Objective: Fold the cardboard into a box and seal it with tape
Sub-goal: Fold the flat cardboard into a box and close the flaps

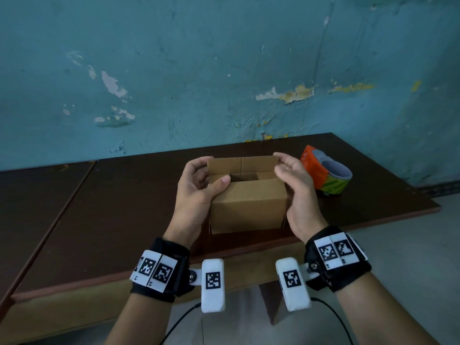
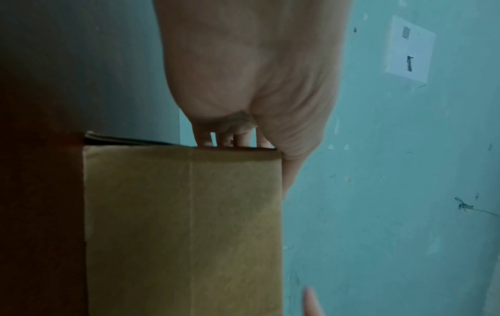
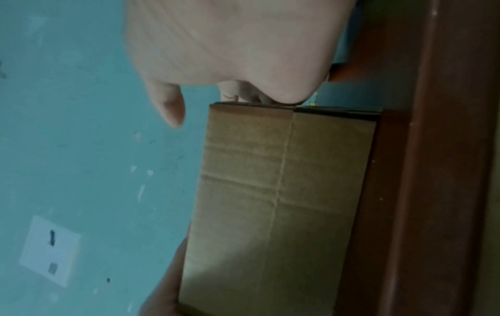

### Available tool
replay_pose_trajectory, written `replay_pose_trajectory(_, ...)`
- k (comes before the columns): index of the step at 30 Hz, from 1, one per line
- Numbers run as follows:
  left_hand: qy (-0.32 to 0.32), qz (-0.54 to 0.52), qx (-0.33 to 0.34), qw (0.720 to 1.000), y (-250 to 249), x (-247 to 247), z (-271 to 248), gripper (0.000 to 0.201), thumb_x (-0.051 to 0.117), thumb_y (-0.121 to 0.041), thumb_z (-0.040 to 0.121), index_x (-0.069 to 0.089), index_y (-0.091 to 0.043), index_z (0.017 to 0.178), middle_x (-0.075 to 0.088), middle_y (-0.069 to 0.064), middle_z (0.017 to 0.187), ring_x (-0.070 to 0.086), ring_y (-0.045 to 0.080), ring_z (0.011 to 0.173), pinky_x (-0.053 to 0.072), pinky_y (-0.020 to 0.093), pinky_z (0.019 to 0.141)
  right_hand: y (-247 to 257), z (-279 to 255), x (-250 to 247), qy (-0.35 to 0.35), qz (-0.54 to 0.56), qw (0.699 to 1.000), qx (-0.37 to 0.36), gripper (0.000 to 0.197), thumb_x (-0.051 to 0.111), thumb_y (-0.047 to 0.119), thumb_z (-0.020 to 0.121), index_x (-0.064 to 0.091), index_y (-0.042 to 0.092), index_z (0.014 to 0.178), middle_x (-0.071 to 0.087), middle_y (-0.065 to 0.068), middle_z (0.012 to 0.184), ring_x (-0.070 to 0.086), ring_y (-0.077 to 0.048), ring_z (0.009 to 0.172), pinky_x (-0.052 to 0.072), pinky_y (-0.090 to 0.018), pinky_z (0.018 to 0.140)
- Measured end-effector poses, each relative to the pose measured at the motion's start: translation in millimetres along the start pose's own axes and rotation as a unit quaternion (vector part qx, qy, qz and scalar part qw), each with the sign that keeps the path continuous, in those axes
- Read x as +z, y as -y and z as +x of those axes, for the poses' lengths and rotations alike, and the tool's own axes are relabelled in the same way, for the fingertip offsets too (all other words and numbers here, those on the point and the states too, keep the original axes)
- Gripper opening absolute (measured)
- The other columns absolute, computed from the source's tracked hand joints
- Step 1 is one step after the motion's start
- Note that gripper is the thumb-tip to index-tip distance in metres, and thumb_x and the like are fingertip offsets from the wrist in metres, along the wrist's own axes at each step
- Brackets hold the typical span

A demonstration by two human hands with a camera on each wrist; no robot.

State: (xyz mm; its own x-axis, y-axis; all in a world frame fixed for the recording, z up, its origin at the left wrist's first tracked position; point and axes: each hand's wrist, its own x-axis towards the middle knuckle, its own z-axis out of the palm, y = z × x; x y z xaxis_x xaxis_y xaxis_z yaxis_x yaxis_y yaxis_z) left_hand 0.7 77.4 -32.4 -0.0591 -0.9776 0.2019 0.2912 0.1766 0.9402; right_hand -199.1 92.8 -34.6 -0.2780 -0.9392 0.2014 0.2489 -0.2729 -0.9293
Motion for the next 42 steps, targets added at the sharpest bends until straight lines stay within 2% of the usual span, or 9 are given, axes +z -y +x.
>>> replay_pose_trajectory(4, 0.004, 0.015, 0.001, 1.000, 3, -2, 4, 0.049, 0.082, -0.005, 0.080, 0.061, -0.007, 0.124, 0.071, 0.018, 0.125, 0.068, 0.032, 0.117, 0.058, 0.042, 0.096, -7, -3, 0, 0.023, -0.063, 0.997, -0.033, 0.049, 0.064, -0.005, 0.085, 0.060, 0.014, 0.129, 0.074, -0.006, 0.117, 0.069, -0.020, 0.113, 0.052, -0.041, 0.103)
replay_pose_trajectory(7, 0.012, 0.024, 0.005, 1.000, 3, -2, 5, 0.045, 0.076, 0.005, 0.085, 0.060, -0.006, 0.125, 0.069, 0.021, 0.126, 0.068, 0.028, 0.112, 0.058, 0.034, 0.088, -6, -3, 1, 0.023, -0.060, 0.997, -0.039, 0.053, 0.066, 0.000, 0.079, 0.060, 0.013, 0.130, 0.073, -0.006, 0.118, 0.069, -0.020, 0.113, 0.054, -0.036, 0.101)
replay_pose_trajectory(14, 0.014, 0.012, 0.003, 1.000, 4, -1, 6, 0.042, 0.074, 0.006, 0.087, 0.060, -0.006, 0.125, 0.069, 0.022, 0.126, 0.069, 0.025, 0.106, 0.059, 0.033, 0.086, -9, -1, 2, 0.020, -0.045, 0.998, -0.042, 0.056, 0.066, 0.005, 0.074, 0.060, 0.008, 0.129, 0.073, -0.011, 0.116, 0.069, -0.024, 0.109, 0.053, -0.030, 0.090)
replay_pose_trajectory(20, 0.020, -0.008, 0.017, 1.000, 5, -1, 5, 0.041, 0.077, -0.001, 0.081, 0.062, -0.012, 0.118, 0.067, 0.025, 0.126, 0.067, 0.028, 0.107, 0.058, 0.042, 0.091, -9, -1, 2, 0.019, -0.033, 0.998, -0.046, 0.056, 0.065, 0.003, 0.074, 0.061, 0.012, 0.129, 0.073, -0.010, 0.114, 0.069, -0.024, 0.107, 0.054, -0.035, 0.091)
replay_pose_trajectory(25, 0.016, -0.010, 0.019, 1.000, 4, 0, 5, 0.038, 0.077, 0.002, 0.084, 0.061, -0.010, 0.116, 0.070, 0.019, 0.118, 0.068, 0.028, 0.106, 0.059, 0.040, 0.086, -10, -1, 1, 0.031, -0.020, 0.997, -0.068, 0.059, 0.064, -0.004, 0.076, 0.062, 0.019, 0.130, 0.075, -0.010, 0.111, 0.069, -0.028, 0.107, 0.054, -0.037, 0.094)
replay_pose_trajectory(30, -0.004, 0.017, 0.041, 0.999, 5, 0, 2, 0.021, 0.077, -0.002, 0.088, 0.066, -0.008, 0.104, 0.074, 0.015, 0.109, 0.069, 0.024, 0.099, 0.059, 0.038, 0.082, -12, -2, 0, 0.036, -0.009, 0.997, -0.073, 0.042, 0.064, -0.010, 0.078, 0.067, 0.012, 0.114, 0.072, -0.015, 0.110, 0.067, -0.026, 0.099, 0.052, -0.040, 0.089)
replay_pose_trajectory(35, -0.042, 0.058, 0.055, 0.996, 5, 0, 0, 0.020, 0.083, -0.015, 0.084, 0.069, -0.002, 0.092, 0.074, 0.009, 0.099, 0.068, 0.015, 0.090, 0.057, 0.025, 0.079, -14, -2, 1, 0.020, -0.050, 0.994, -0.096, 0.020, 0.063, -0.005, 0.080, 0.070, 0.006, 0.096, 0.074, -0.009, 0.113, 0.068, -0.017, 0.112, 0.052, -0.021, 0.090)
replay_pose_trajectory(38, -0.040, 0.060, 0.046, 0.996, 2, 1, -1, 0.025, 0.083, -0.029, 0.079, 0.067, -0.010, 0.080, 0.073, 0.008, 0.091, 0.068, 0.017, 0.087, 0.056, 0.031, 0.082, -18, -3, 2, 0.005, -0.069, 0.992, -0.110, 0.008, 0.066, 0.005, 0.085, 0.070, 0.002, 0.091, 0.075, -0.007, 0.109, 0.068, -0.016, 0.111, 0.051, -0.018, 0.088)
replay_pose_trajectory(42, -0.048, 0.071, 0.033, 0.996, 2, 1, -1, 0.021, 0.084, -0.019, 0.084, 0.065, -0.012, 0.077, 0.074, 0.021, 0.103, 0.072, 0.025, 0.094, 0.057, 0.041, 0.089, -19, -3, 3, -0.007, -0.084, 0.989, -0.118, 0.005, 0.065, 0.002, 0.092, 0.070, 0.000, 0.091, 0.076, -0.005, 0.106, 0.068, -0.015, 0.108, 0.050, -0.016, 0.086)
